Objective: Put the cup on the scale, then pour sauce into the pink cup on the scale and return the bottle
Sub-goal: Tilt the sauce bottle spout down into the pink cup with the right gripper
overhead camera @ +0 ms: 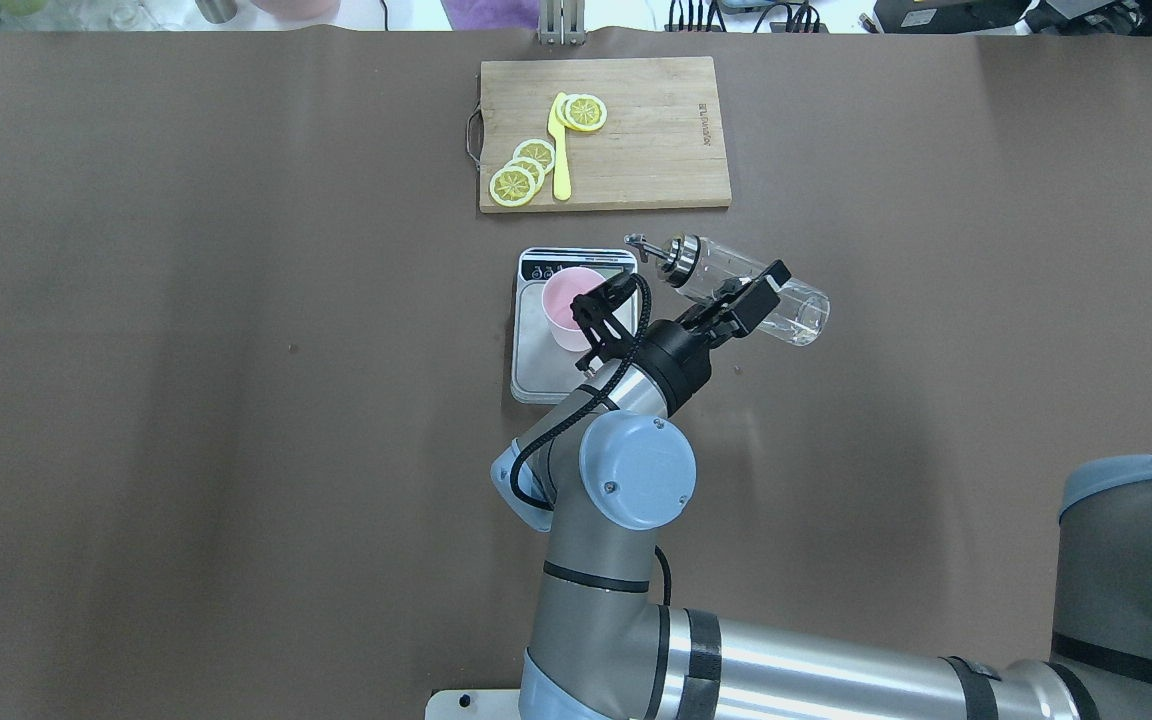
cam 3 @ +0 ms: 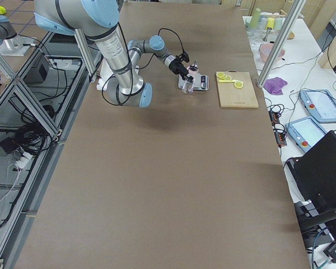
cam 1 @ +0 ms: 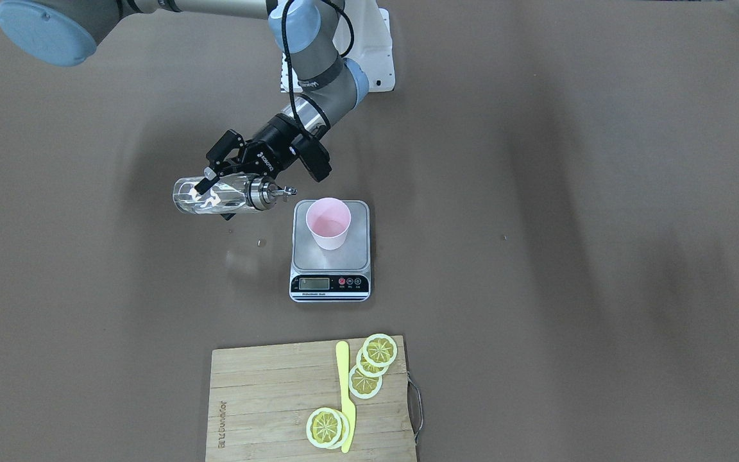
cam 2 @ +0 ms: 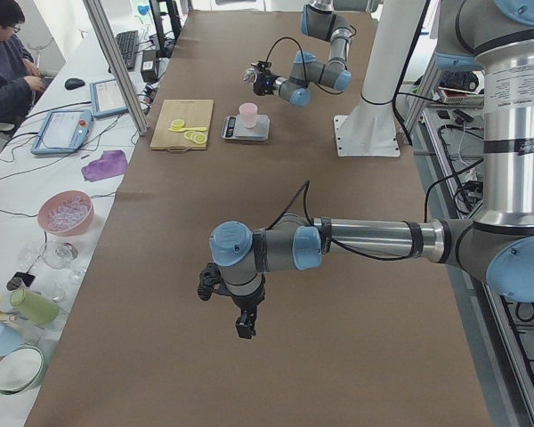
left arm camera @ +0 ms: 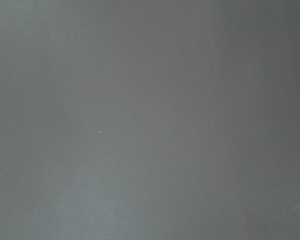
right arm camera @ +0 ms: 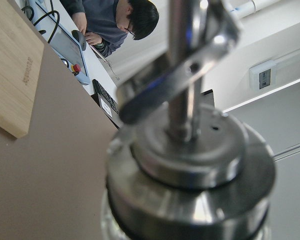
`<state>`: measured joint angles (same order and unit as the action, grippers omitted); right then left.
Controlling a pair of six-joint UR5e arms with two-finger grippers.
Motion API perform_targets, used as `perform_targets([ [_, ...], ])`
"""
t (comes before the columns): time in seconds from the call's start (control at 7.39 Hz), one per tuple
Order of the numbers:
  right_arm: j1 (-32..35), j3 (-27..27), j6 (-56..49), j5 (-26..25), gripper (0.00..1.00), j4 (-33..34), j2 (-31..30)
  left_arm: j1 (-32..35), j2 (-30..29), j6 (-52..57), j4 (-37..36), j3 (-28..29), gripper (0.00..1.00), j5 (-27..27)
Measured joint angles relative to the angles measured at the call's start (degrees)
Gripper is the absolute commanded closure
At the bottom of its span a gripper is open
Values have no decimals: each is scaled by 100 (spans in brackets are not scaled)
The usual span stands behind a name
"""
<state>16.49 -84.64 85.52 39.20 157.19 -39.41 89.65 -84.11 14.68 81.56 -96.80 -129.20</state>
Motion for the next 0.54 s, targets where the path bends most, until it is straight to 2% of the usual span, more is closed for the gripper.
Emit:
perform_targets([
  [0.54, -9, 20, 0, -4, 100, 274, 18, -7, 0, 0, 0, 12, 1, 0],
])
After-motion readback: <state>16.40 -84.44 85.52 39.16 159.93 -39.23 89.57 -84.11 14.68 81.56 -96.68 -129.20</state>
